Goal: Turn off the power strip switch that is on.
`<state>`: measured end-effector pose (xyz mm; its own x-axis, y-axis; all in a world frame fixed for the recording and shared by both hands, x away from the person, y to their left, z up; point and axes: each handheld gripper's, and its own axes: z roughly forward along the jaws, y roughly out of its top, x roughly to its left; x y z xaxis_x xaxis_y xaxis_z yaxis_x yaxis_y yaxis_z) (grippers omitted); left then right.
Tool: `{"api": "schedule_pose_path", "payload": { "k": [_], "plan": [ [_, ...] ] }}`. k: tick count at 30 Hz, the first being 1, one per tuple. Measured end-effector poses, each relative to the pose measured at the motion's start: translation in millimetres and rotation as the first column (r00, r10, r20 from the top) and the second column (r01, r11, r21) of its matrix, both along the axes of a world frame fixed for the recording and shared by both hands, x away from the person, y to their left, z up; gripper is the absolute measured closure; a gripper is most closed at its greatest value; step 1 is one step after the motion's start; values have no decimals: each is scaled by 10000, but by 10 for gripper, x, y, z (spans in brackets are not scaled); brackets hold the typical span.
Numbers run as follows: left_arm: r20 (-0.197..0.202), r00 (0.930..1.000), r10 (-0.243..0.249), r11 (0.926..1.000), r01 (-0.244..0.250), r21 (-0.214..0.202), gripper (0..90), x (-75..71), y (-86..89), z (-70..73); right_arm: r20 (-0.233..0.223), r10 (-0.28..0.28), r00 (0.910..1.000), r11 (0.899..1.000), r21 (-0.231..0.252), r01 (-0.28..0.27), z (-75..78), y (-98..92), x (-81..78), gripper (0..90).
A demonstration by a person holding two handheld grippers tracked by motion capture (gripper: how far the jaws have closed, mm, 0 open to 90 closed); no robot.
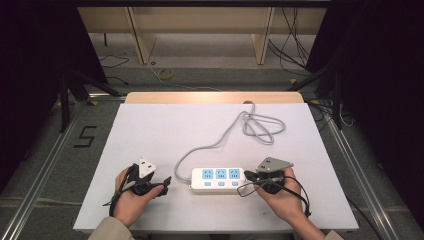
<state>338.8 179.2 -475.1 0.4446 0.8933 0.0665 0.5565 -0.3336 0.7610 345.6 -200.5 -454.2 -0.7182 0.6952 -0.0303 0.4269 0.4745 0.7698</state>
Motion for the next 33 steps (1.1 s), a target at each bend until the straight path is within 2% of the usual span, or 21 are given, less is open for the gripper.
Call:
{"api": "schedule_pose_path", "payload": {
  "k": [33],
  "plan": [
    [8, 10000, 22, 10000, -22, -39, 196, 2, -9, -2, -40, 192, 9998, 9998, 48, -191, 8, 107, 15, 900]
  ]
}}
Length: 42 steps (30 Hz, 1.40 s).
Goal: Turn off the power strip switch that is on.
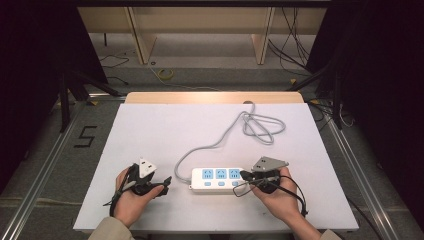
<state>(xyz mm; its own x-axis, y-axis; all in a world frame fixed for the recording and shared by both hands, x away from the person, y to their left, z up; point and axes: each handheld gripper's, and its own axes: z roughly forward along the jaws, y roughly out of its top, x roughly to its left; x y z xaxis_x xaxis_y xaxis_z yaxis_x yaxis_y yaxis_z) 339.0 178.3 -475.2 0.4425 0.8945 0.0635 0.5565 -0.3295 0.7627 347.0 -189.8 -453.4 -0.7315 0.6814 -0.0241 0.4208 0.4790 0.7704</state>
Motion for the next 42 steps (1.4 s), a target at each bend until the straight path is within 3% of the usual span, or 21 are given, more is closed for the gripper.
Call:
{"api": "schedule_pose_path", "payload": {
  "k": [42],
  "plan": [
    [22, 10000, -33, 10000, 33, 12, 196, 1, -11, 1, -134, 272, 9995, 9996, 89, -271, 2, 134, 38, 900]
  ]
}}
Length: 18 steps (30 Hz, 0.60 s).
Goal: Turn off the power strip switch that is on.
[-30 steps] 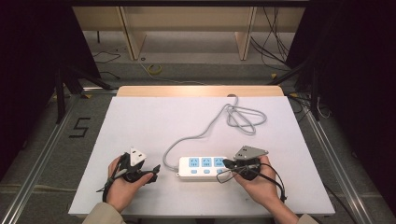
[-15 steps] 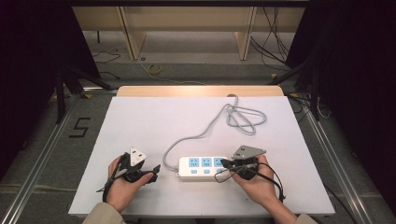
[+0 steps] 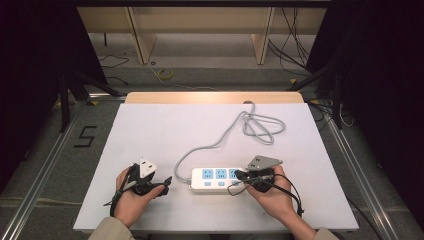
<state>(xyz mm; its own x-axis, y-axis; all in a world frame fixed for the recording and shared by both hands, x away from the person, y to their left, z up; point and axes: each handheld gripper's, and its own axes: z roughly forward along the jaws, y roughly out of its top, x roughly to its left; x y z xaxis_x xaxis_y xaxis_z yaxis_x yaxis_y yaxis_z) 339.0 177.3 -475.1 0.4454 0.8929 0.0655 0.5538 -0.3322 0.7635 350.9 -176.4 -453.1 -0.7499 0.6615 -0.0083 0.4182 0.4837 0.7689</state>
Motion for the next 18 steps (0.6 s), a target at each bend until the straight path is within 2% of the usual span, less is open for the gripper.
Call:
{"api": "schedule_pose_path", "payload": {
  "k": [18],
  "plan": [
    [-10, 10000, -10, 10000, 10, 10, 197, -1, -1, 0, -9, 147, 9999, 9999, -11, -147, 7, 86, 25, 900]
  ]
}}
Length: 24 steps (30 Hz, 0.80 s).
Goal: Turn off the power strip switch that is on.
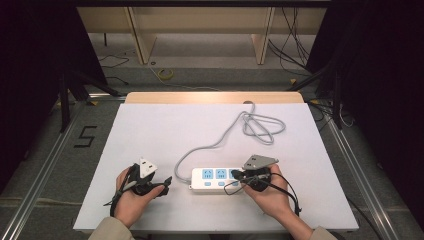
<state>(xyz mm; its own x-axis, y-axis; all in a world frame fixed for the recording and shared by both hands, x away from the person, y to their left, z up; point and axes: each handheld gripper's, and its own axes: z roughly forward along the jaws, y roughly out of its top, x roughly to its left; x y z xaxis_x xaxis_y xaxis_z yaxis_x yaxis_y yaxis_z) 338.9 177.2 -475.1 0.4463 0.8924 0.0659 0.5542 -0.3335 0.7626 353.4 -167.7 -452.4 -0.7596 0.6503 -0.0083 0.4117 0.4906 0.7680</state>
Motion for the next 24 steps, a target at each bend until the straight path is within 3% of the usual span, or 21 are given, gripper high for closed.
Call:
{"api": "schedule_pose_path", "payload": {
  "k": [24],
  "plan": [
    [-6, 10000, -26, 10000, 26, 25, 197, -2, 0, 3, -39, 189, 9998, 9998, -22, -189, 4, 102, 19, 900]
  ]
}}
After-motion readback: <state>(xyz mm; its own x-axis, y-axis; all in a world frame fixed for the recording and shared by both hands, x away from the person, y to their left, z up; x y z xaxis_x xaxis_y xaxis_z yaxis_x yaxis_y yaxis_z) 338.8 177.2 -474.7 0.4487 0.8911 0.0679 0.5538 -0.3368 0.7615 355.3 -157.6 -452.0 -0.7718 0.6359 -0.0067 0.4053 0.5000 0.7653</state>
